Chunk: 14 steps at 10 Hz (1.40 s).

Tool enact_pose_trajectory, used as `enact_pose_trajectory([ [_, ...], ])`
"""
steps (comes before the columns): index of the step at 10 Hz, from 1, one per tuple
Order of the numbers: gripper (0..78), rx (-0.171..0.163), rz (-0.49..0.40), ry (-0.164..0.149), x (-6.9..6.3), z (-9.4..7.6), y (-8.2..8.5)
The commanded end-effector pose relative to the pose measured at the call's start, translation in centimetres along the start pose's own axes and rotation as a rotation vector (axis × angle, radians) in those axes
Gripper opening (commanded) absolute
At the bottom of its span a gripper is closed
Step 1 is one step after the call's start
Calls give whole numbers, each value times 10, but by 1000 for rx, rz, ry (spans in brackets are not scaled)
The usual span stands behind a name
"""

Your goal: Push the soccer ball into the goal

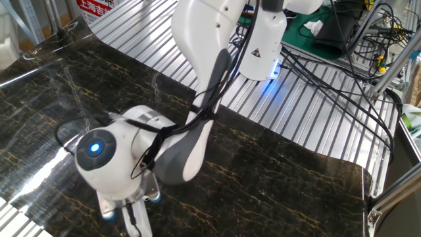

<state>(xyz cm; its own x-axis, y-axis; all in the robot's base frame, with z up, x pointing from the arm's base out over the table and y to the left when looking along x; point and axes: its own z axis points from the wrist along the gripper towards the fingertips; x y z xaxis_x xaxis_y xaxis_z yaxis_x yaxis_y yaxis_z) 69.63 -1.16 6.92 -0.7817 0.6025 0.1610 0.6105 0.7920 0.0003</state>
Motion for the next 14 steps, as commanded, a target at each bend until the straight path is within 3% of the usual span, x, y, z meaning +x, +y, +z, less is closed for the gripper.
enact_pose_trajectory([
  [1, 0, 38, 67, -29, 21, -5, 0],
  [6, 0, -18, 233, -19, 20, -5, 0],
  [9, 0, 12, 198, -43, 14, -10, -5],
  [12, 0, 15, 195, -43, 8, -14, -10],
  [14, 0, 51, 183, -40, 8, -14, -10],
])
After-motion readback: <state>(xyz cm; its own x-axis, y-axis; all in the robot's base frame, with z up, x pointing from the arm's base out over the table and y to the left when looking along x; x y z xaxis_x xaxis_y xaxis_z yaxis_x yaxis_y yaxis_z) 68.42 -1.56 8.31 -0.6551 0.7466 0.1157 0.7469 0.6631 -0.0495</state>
